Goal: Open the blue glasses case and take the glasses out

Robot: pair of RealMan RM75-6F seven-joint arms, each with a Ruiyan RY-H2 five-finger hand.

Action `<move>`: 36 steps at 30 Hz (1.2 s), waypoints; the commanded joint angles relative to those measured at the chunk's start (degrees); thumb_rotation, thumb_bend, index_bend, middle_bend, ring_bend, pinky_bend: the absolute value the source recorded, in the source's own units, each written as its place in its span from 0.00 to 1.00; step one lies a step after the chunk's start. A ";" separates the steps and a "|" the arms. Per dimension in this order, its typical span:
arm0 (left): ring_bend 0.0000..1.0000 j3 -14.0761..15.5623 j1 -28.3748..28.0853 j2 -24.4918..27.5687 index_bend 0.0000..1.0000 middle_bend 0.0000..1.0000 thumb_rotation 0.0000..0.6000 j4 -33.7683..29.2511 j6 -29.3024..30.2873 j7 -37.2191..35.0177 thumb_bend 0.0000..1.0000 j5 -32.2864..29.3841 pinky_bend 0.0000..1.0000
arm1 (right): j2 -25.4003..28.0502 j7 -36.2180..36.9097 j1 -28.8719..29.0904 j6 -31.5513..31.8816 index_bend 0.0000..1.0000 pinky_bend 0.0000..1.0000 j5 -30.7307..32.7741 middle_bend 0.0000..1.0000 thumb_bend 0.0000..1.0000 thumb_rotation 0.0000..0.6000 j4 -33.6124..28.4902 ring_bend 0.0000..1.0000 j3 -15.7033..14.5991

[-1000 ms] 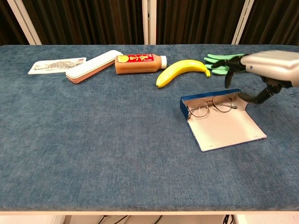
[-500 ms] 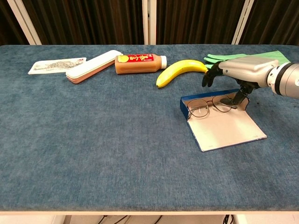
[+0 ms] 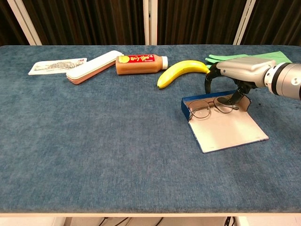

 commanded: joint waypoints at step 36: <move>0.49 0.03 -0.02 0.08 0.71 0.68 1.00 0.06 -0.01 -0.62 0.33 0.08 0.43 | -17.28 -0.64 -1.18 21.23 0.70 0.00 -10.25 0.37 0.43 1.00 16.46 0.00 1.59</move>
